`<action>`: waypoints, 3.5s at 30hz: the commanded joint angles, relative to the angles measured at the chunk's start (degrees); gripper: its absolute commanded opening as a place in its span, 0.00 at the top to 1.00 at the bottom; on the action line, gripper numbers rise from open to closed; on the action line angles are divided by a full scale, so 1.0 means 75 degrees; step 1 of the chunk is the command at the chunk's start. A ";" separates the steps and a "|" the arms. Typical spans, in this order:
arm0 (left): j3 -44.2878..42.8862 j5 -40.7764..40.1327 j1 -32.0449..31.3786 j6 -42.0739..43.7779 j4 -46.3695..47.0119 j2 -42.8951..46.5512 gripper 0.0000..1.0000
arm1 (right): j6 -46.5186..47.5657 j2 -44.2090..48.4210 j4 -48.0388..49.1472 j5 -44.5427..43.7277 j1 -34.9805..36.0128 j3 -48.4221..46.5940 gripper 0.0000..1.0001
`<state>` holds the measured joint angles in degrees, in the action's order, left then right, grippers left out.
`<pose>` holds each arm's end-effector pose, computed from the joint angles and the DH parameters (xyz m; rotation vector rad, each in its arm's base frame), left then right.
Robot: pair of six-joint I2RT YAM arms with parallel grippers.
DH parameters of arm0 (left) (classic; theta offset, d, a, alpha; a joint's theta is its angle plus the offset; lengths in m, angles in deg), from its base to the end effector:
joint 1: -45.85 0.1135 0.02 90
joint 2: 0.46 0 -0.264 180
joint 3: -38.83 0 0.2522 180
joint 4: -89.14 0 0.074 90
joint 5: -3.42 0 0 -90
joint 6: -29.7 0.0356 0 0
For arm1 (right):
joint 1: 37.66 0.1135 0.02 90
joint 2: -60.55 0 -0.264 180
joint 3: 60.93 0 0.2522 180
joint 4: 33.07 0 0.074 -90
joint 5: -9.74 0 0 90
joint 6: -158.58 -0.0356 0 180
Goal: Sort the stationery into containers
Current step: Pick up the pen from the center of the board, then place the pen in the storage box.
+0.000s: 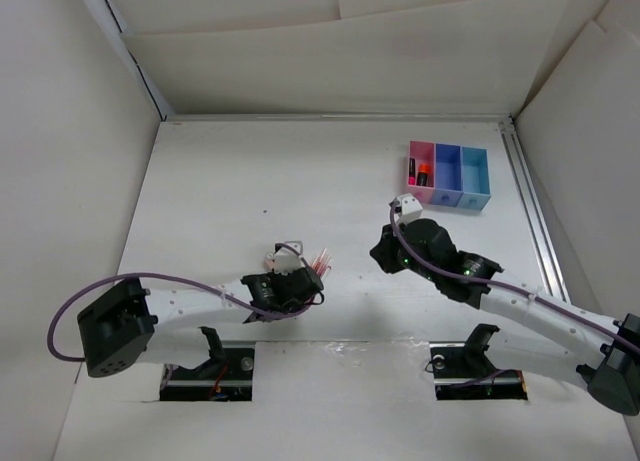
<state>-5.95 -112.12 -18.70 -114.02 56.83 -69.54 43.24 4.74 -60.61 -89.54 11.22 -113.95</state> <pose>0.1058 -0.1866 0.1677 0.0654 2.4535 -0.3457 0.1475 0.1603 0.2645 -0.3405 2.1249 0.6047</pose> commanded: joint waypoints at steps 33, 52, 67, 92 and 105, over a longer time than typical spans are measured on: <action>-0.1500 -0.0065 -0.0908 0.1207 0.1171 0.1981 1.00 | -0.0383 0.1171 0.0712 0.1749 -0.0702 -0.1115 0.36; -0.1195 0.1330 -0.0908 0.1888 0.3304 0.2062 1.00 | -0.0851 0.0176 0.1908 0.3792 -0.1701 -0.0964 0.34; -0.1195 0.1331 -0.0908 0.1888 0.3516 0.1980 1.00 | -0.1062 -0.0246 0.2224 0.4003 -0.1842 -0.0741 0.71; -0.1418 0.0230 -0.0908 0.2112 0.2568 0.2414 0.36 | -0.0384 -0.0854 0.1840 0.3164 -0.4205 -0.1419 0.97; -0.0340 -0.0087 -0.0908 0.0495 0.0867 0.2180 0.44 | 0.0895 -0.4216 0.1169 -0.0532 -0.6024 -0.4489 0.97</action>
<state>-9.63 -111.14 -25.39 -106.37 65.83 -52.84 47.59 -22.47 -52.00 -88.73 -32.60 -142.69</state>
